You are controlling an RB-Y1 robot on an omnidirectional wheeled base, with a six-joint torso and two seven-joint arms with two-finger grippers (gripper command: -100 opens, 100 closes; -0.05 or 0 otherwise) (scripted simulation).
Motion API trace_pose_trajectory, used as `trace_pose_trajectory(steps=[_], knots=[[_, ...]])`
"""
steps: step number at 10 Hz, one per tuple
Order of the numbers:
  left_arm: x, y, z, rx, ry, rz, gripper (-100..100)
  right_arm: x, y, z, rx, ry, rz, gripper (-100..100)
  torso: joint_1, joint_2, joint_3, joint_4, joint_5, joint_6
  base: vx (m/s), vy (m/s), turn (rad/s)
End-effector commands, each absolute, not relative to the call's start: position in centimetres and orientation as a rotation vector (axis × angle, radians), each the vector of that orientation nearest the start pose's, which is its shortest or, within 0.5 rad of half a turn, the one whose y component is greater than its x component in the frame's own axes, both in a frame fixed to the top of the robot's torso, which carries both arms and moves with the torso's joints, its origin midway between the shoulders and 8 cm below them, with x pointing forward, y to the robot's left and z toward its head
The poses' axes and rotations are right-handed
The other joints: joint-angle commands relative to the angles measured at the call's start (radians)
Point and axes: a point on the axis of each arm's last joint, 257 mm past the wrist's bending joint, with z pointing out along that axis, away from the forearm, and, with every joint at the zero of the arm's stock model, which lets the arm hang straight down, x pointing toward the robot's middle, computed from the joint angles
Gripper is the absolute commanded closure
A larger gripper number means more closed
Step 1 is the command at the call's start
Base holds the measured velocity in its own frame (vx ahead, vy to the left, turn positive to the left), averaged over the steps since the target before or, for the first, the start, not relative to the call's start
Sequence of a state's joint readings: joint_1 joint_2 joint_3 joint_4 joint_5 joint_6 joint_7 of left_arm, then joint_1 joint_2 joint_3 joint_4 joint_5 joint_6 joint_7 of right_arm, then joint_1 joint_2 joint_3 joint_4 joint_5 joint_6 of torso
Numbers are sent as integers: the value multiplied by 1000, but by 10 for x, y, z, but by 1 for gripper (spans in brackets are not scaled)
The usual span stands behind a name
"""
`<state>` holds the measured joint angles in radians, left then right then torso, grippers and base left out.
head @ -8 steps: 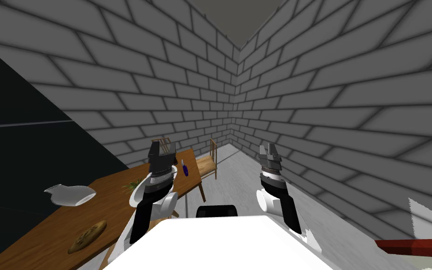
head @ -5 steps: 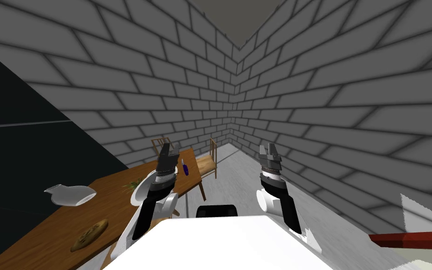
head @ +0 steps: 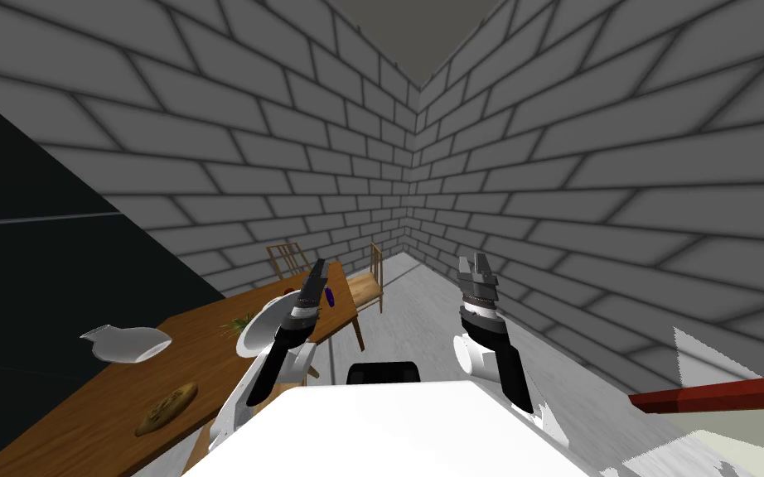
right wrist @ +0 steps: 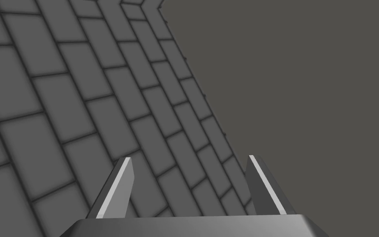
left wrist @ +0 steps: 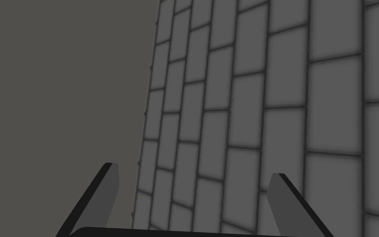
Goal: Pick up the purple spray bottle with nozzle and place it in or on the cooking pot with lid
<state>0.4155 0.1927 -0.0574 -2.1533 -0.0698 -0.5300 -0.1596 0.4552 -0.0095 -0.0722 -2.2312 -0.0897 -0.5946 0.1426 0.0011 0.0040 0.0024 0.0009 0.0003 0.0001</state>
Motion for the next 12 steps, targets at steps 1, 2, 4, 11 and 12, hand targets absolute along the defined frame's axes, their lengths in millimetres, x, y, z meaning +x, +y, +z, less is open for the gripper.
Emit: trace_pose_trajectory(steps=[1,2,4,11,12], knots=[[384,223,-32,-394,945,-1139,-100,333,-308,36,581,531,1182,0,0,0,0,0,0,0,-55,5,-43],[391,221,-50,-384,1003,-1109,-100,333,-308,36,581,531,1182,0,0,0,0,0,0,0,-62,3,-46],[400,220,-72,-378,1069,-1074,-100,333,-309,36,581,531,1182,0,0,-1,-1,0,0,0,-36,0,-21],[429,238,-183,-332,1389,-858,-100,333,-308,36,581,531,1182,0,-2,-2,-1,0,-1,0,-31,-15,-38],[433,244,-198,-315,1440,-812,-100,333,-309,36,581,531,1182,0,-2,-3,-1,0,-1,0,-8,-26,-23]])
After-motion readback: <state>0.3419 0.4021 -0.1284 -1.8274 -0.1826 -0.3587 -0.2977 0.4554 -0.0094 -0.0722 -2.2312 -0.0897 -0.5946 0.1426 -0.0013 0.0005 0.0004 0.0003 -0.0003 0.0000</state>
